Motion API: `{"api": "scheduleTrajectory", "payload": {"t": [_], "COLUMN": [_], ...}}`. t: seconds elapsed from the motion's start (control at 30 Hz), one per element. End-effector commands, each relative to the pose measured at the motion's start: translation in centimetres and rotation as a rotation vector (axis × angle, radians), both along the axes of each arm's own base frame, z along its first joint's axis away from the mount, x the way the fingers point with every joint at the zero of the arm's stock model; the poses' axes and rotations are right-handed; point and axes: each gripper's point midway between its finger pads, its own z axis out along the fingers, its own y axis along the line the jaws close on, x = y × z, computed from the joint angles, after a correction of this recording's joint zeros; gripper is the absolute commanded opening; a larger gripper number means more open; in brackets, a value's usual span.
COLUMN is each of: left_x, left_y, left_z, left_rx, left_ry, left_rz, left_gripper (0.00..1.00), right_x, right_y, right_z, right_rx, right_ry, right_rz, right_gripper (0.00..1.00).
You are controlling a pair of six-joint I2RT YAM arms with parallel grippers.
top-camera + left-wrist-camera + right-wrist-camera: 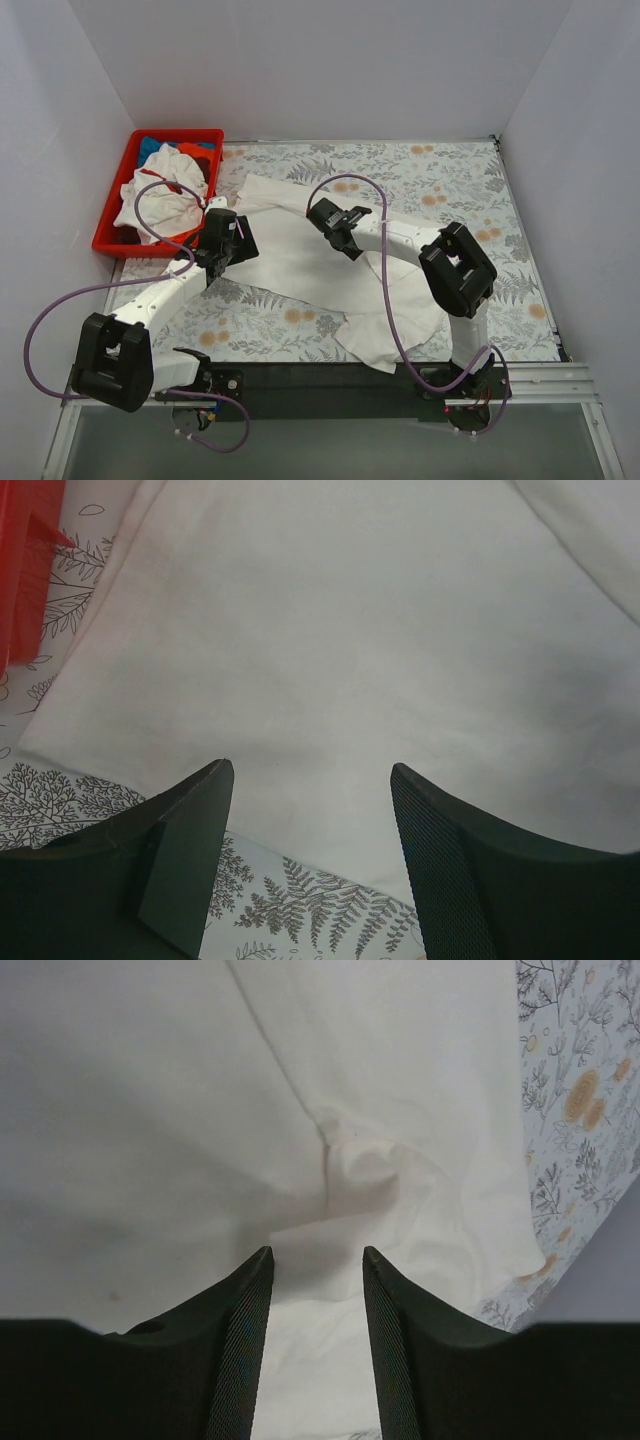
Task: Fold and stack the t-shirts
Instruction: Fold the tshirt
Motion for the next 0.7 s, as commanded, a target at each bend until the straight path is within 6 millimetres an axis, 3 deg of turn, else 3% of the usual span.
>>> {"api": "scheduleTrajectory", "payload": {"t": [0.0, 0.27, 0.43, 0.67], "left_x": [0.6, 0.6, 0.5, 0.5], "left_y": [0.0, 0.0, 0.0, 0.0], "left_z": [1.5, 1.4, 1.4, 1.3], "left_rx": [0.006, 0.004, 0.003, 0.004], "left_ry": [-0.033, -0.032, -0.03, -0.027], "left_rz": [0.005, 0.003, 0.001, 0.002], "left_gripper": [0.63, 0.63, 0.63, 0.63], "right_x": [1.1, 1.4, 1.8, 1.6], "right_y": [-1.4, -3.3, -5.6, -8.7], "right_z": [1.1, 1.4, 1.8, 1.0], "right_rx": [-0.11, -0.145, -0.059, 0.189], "right_ry": [-0.072, -0.098, -0.101, -0.052], "right_rz": [0.005, -0.044, -0.158, -0.366], "right_gripper": [0.47, 0.38, 0.19, 0.18]}}
